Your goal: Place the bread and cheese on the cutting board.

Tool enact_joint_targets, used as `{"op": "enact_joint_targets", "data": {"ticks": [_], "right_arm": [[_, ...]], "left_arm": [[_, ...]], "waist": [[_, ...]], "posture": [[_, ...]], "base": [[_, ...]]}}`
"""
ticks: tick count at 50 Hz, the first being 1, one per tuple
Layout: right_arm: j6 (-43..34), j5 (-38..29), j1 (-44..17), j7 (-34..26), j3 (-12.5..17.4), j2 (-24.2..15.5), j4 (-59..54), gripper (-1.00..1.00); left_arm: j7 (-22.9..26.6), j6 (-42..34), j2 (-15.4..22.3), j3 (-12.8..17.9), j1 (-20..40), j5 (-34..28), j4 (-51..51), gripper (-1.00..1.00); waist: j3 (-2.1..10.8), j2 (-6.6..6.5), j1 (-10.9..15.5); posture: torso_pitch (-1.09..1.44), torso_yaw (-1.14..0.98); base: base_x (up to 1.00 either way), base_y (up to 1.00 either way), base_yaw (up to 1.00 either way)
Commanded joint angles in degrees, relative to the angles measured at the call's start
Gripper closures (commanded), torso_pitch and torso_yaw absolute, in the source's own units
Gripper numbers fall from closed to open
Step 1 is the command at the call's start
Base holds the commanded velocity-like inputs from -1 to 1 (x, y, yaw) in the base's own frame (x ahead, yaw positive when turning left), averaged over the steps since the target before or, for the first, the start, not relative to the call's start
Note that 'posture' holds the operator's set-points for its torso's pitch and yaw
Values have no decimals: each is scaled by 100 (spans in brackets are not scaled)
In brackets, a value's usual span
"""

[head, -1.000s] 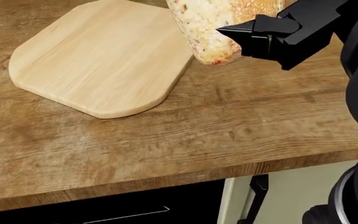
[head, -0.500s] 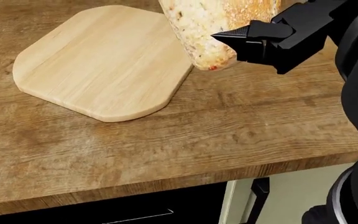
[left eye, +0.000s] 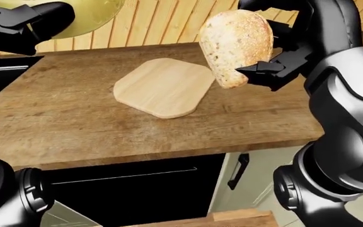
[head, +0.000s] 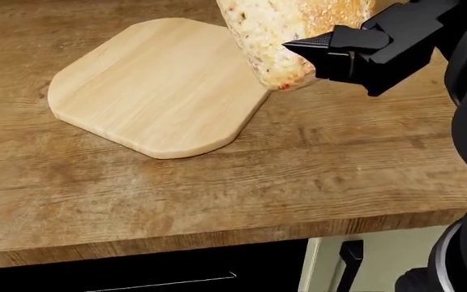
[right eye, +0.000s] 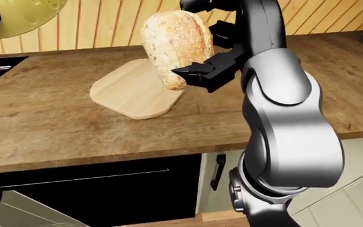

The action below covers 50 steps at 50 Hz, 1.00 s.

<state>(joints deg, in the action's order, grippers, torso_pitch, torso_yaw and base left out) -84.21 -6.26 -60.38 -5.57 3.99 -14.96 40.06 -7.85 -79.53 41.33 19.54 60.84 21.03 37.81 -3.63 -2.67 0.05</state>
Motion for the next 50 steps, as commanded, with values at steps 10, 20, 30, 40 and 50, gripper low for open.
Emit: {"op": "enact_joint_targets", "data": {"ticks": [10, 20, 30, 40, 50], "right_arm": [[187, -29, -152, -44, 2, 26, 33, 100], [149, -55, -163, -72, -11, 15, 77, 100], [258, -36, -159, 68, 136, 122, 23, 100], [179, 43, -169, 126, 128, 79, 47, 100], [208, 91, -174, 130, 115, 46, 23, 100]], "left_arm": [[-24, 161, 53, 112, 140, -202, 8, 100], [23, 101, 20, 105, 158, -259, 60, 100], [80, 140, -19, 83, 127, -335, 60, 100], [122, 54, -57, 76, 156, -385, 115, 100], [175, 84, -63, 52, 185, -456, 82, 100]], "waist": [[109, 360, 79], [85, 42, 4], [-81, 284, -31], [182, 120, -10], [81, 164, -32]], "posture": [[0, 0], [0, 0], [0, 0], [0, 0], [0, 0]], "base": [[0, 0, 34], [0, 0, 40], [0, 0, 8], [2, 0, 0], [23, 0, 0]]}}
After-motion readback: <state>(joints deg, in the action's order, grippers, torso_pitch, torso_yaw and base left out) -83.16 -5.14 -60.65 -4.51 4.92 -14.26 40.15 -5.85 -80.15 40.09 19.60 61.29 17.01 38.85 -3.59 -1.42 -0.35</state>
